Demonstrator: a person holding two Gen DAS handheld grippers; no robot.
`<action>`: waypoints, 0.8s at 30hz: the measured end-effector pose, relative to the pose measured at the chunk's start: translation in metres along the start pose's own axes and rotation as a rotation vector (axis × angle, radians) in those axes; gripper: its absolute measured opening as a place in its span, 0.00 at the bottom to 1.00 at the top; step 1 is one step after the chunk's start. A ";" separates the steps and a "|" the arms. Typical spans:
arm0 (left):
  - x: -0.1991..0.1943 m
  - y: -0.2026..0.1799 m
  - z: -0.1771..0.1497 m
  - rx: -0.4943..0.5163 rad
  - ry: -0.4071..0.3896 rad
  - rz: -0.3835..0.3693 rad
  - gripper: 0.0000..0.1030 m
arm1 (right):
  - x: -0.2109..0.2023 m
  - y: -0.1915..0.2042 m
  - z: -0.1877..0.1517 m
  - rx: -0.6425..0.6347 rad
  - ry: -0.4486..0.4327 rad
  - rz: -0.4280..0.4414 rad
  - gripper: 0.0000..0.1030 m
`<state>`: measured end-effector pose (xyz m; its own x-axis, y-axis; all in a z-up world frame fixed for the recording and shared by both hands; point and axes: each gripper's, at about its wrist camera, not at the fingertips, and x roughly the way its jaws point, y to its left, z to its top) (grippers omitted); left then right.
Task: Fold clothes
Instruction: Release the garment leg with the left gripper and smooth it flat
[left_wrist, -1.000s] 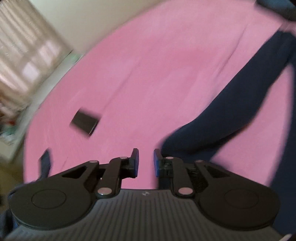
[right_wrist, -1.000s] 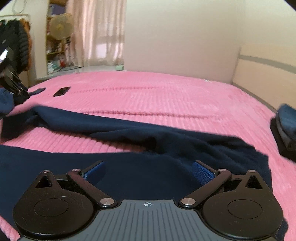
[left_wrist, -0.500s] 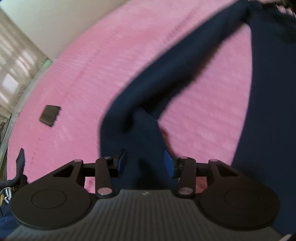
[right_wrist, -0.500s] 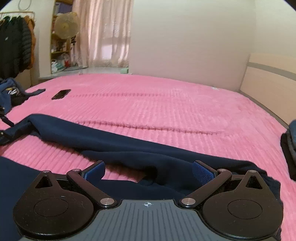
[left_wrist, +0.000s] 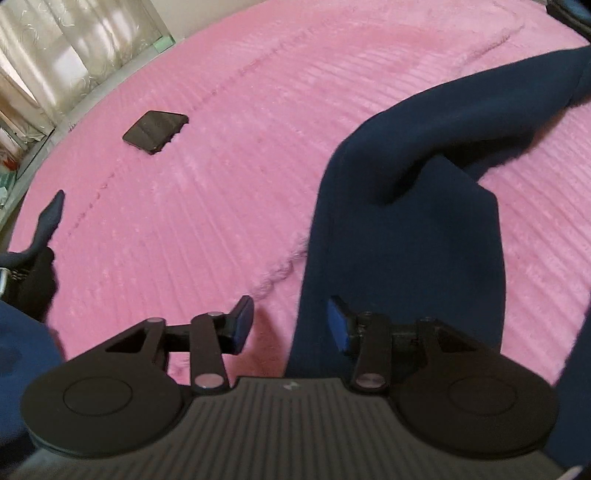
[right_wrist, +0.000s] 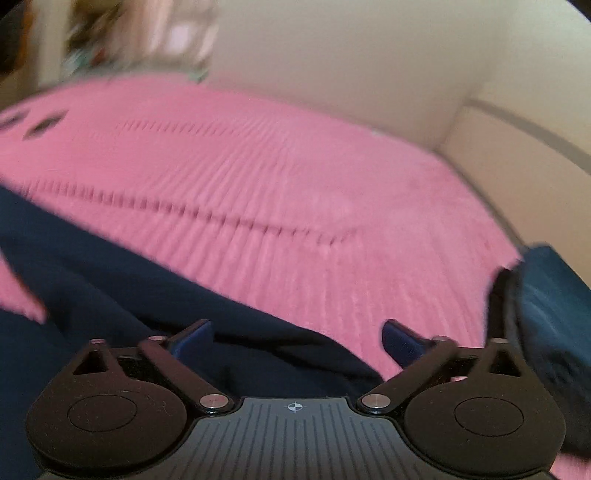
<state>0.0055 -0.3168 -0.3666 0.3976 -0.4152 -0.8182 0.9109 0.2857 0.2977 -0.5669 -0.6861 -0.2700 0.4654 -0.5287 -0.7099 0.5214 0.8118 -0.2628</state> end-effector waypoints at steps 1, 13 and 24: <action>-0.001 0.000 0.002 0.001 0.002 -0.025 0.11 | 0.012 -0.003 0.001 -0.033 0.040 0.000 0.67; -0.051 0.006 0.043 0.161 -0.122 0.257 0.01 | 0.032 -0.031 0.029 0.117 -0.017 -0.043 0.20; -0.031 -0.001 0.060 0.191 -0.123 0.419 0.12 | -0.009 0.064 0.044 -0.020 -0.217 -0.089 0.95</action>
<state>-0.0014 -0.3558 -0.3120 0.7347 -0.4005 -0.5476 0.6686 0.2910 0.6843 -0.5064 -0.6406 -0.2516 0.5623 -0.6375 -0.5266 0.5543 0.7632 -0.3321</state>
